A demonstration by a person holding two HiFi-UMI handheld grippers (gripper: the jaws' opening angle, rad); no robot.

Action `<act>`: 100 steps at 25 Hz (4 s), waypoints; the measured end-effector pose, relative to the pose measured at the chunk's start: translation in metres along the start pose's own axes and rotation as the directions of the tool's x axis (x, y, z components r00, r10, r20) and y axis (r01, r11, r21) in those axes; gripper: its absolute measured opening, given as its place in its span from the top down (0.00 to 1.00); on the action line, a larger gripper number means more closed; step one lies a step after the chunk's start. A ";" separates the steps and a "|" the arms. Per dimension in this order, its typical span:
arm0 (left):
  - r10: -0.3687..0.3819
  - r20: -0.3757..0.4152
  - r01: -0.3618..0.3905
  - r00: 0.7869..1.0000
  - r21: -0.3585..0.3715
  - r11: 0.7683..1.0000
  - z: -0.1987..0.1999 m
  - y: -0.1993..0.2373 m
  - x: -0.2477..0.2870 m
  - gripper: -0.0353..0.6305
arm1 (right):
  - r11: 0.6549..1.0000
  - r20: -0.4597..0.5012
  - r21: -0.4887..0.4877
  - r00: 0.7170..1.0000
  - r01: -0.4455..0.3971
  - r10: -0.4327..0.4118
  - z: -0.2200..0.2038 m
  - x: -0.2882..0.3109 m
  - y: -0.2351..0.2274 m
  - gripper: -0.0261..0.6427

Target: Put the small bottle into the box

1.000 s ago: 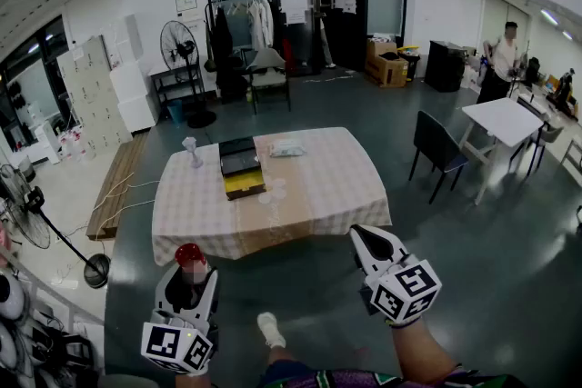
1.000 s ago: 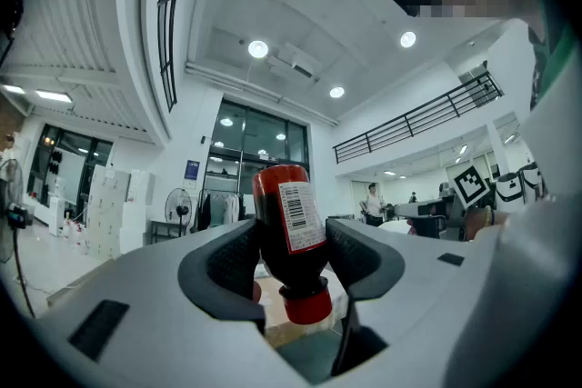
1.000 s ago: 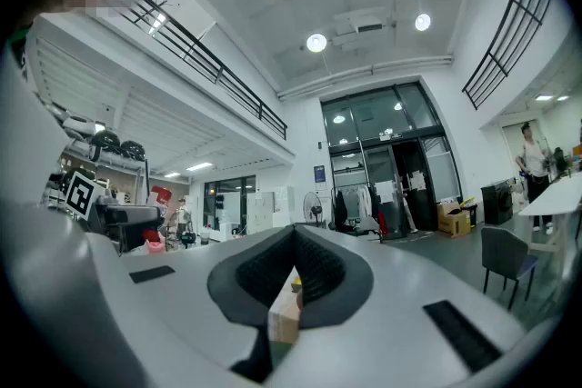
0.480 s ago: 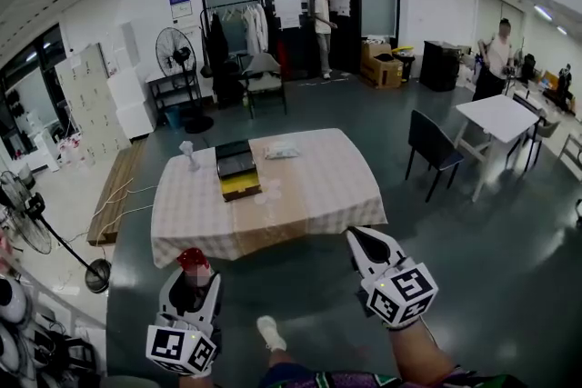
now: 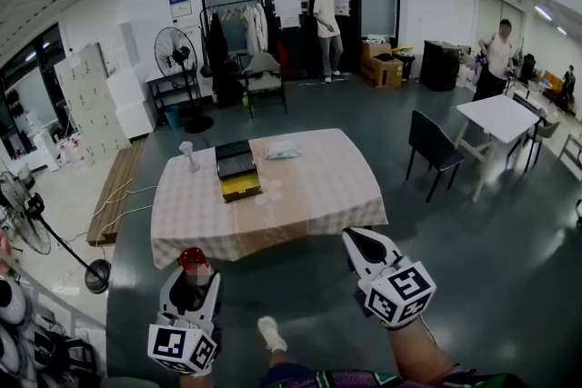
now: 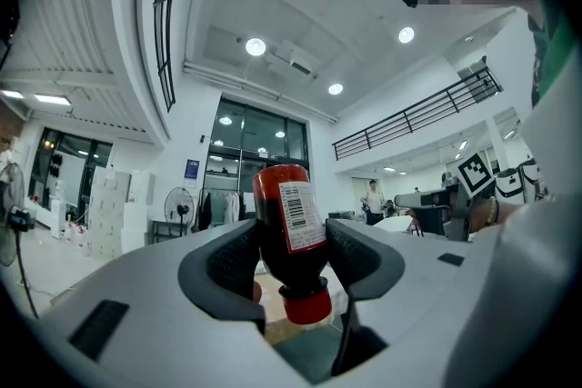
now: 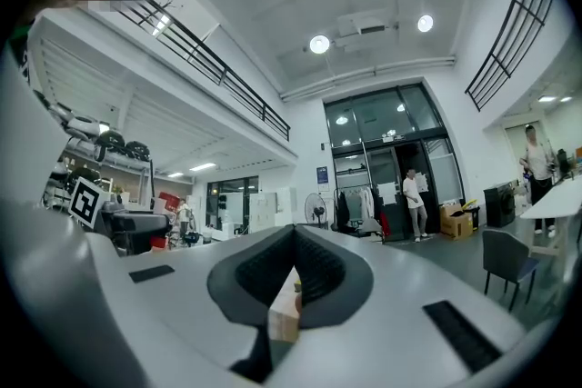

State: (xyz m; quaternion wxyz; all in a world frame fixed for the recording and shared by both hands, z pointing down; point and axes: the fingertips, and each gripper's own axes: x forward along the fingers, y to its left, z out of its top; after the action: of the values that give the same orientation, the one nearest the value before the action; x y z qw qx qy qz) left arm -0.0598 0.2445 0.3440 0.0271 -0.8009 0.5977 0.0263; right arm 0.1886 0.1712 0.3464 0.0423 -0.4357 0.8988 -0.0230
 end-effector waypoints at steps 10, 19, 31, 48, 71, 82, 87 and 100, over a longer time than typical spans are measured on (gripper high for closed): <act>0.013 -0.008 -0.014 1.000 -0.017 1.000 -0.005 0.014 0.014 0.57 | 1.000 -0.006 0.010 1.000 0.001 -0.001 -0.006 0.021 -0.012 0.95; 0.007 -0.012 -0.008 1.000 -0.030 1.000 -0.015 0.039 0.057 0.57 | 1.000 -0.006 0.013 1.000 0.006 -0.006 -0.007 0.064 -0.033 0.95; 0.012 -0.002 -0.012 1.000 -0.062 0.998 -0.003 0.116 0.150 0.57 | 1.000 -0.005 -0.007 1.000 -0.011 0.011 0.016 0.179 -0.063 0.95; -0.016 -0.042 0.013 0.999 -0.088 0.996 -0.011 0.248 0.249 0.57 | 1.000 0.009 0.007 1.000 -0.010 0.010 0.023 0.346 -0.062 0.95; -0.033 -0.149 0.005 0.988 -0.183 0.983 -0.084 0.301 0.354 0.57 | 0.998 -0.053 0.031 0.997 -0.048 0.050 -0.004 0.453 -0.103 0.95; -0.035 -0.228 -0.009 0.973 -0.191 0.982 -0.106 0.296 0.418 0.57 | 0.987 -0.020 0.049 0.988 -0.152 0.153 -0.008 0.505 -0.135 0.95; -0.039 -0.276 -0.013 0.960 -0.183 0.983 -0.129 0.288 0.439 0.57 | 0.983 -0.046 0.069 0.984 -0.170 0.173 -0.031 0.518 -0.149 0.95; -0.065 -0.463 -0.037 0.884 -0.207 0.978 -0.215 0.281 0.468 0.57 | 0.968 -0.088 0.125 0.969 -0.219 0.231 -0.067 0.535 -0.161 0.95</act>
State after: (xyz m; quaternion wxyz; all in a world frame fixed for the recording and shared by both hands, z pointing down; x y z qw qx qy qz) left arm -0.1941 -0.2993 0.5205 -0.2022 -0.7862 0.5746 -0.1045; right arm -0.0217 -0.3483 0.3954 0.0234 -0.3258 0.9407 -0.0916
